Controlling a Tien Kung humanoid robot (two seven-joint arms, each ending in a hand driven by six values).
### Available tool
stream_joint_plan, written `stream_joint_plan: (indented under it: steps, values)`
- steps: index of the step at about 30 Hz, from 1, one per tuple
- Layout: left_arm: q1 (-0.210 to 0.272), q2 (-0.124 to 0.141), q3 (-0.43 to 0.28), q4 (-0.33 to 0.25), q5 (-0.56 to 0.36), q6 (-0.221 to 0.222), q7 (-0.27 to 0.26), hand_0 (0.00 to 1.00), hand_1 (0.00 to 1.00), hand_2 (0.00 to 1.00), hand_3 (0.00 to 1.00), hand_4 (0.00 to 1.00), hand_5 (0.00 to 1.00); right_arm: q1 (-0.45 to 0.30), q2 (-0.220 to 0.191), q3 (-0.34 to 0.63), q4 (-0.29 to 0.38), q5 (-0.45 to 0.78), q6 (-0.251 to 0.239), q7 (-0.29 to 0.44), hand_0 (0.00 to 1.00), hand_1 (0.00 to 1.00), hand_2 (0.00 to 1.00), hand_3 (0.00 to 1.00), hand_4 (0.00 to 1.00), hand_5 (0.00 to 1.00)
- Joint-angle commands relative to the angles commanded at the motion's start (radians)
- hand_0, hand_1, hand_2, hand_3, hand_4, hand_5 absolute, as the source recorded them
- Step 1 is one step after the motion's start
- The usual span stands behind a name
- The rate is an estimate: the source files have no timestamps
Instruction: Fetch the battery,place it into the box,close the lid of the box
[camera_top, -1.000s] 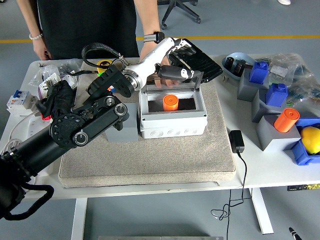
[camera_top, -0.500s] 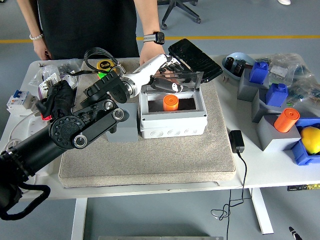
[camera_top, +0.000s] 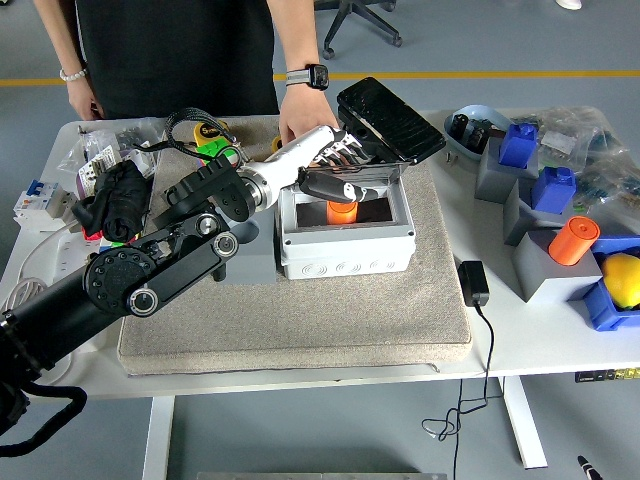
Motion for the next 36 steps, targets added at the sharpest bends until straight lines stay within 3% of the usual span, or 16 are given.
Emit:
stream_joint_plan:
  steps: [20,28,30,36]
  values:
    - [0.03,-0.011,0.018,-0.015,-0.021,0.002,-0.018,0.345,0.527,0.599,0.642,0.938,0.327,0.0,0.002,0.009,0.0,-0.004,-0.002,0.002,0.724,0.664,0.653,0.596,0.998,0.605]
    - [0.072,-0.001,-0.007,-0.045,-0.066,-0.006,-0.015,0.343,0.526,0.598,0.635,0.937,0.327,0.0,0.001,0.006,0.0,-0.003,-0.001,0.002,0.725,0.664,0.653,0.596,0.998,0.604]
    - [0.092,0.002,-0.024,-0.058,-0.081,-0.003,-0.022,0.339,0.531,0.595,0.625,0.935,0.325,0.0,0.001,0.007,0.0,-0.004,-0.001,0.002,0.725,0.664,0.653,0.596,0.998,0.604]
    - [0.163,0.017,-0.135,-0.116,-0.216,0.061,-0.101,0.365,0.544,0.587,0.608,0.928,0.319,0.0,0.002,0.006,0.0,-0.003,0.0,0.003,0.724,0.664,0.654,0.596,0.998,0.604]
